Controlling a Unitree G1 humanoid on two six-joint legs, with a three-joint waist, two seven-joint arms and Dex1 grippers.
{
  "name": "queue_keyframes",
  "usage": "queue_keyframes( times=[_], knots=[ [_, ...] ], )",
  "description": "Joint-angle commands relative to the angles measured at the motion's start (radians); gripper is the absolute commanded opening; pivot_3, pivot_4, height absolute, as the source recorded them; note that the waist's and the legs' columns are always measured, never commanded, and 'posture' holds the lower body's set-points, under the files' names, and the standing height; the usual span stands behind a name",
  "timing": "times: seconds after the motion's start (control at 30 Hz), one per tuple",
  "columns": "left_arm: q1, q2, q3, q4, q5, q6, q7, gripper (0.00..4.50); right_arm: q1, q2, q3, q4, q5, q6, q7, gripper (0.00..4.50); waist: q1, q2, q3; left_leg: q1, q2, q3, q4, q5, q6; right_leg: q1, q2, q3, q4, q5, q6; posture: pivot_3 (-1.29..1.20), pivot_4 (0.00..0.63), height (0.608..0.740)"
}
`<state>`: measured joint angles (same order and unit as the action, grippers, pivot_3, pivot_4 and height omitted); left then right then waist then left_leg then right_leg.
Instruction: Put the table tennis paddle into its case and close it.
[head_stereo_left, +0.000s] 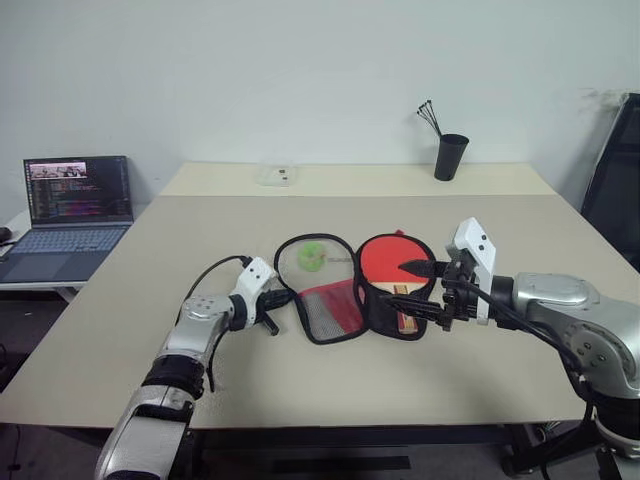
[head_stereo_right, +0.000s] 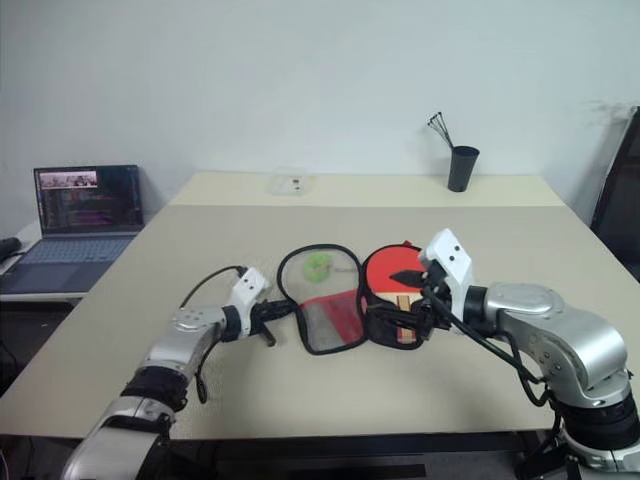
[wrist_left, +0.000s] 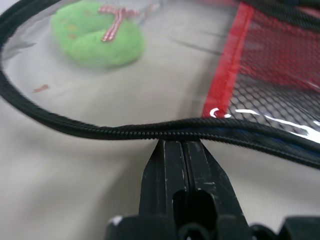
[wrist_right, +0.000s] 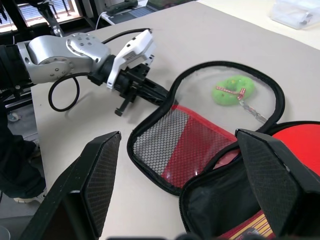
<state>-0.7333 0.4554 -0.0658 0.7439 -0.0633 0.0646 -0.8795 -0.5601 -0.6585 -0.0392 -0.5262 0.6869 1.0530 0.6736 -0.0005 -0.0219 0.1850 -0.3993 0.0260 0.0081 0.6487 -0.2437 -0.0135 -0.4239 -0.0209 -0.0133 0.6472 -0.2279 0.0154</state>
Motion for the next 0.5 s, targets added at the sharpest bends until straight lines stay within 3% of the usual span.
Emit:
queue_keyframes(
  times=[0.03, 0.23, 0.5],
  knots=[
    [-0.072, -0.029, -0.007, 0.005, 0.007, -0.037, 0.001, 0.02, 0.006, -0.023, -0.018, -0.023, -0.003, -0.031, 0.0, 4.01, 0.0, 0.0, 0.0, 0.0, 0.0, 0.0, 0.0, 0.0, 0.0, 0.0, 0.0, 0.0, 0.0, 0.0, 0.0, 0.0, 0.15, 0.74],
    [-0.16, -0.085, -0.016, -0.068, -0.012, -0.009, -0.028, 0.02, 0.034, -0.066, -0.047, -0.003, 0.005, -0.042, 0.014, 4.01, -0.001, 0.0, 0.0, 0.0, 0.0, 0.0, 0.0, 0.0, 0.0, 0.0, 0.0, 0.0, -0.001, 0.0, 0.0, 0.0, 0.15, 0.74],
    [-0.343, -0.291, -0.039, 0.036, -0.01, 0.005, 0.012, 0.02, 0.112, -0.094, -0.123, 0.13, -0.036, -0.076, -0.019, 4.01, 0.006, -0.002, 0.001, -0.001, -0.005, 0.001, 0.002, 0.0, 0.0, 0.001, 0.0, 0.0, -0.001, 0.0, 0.0, 0.0, 0.15, 0.74]
  ],
)
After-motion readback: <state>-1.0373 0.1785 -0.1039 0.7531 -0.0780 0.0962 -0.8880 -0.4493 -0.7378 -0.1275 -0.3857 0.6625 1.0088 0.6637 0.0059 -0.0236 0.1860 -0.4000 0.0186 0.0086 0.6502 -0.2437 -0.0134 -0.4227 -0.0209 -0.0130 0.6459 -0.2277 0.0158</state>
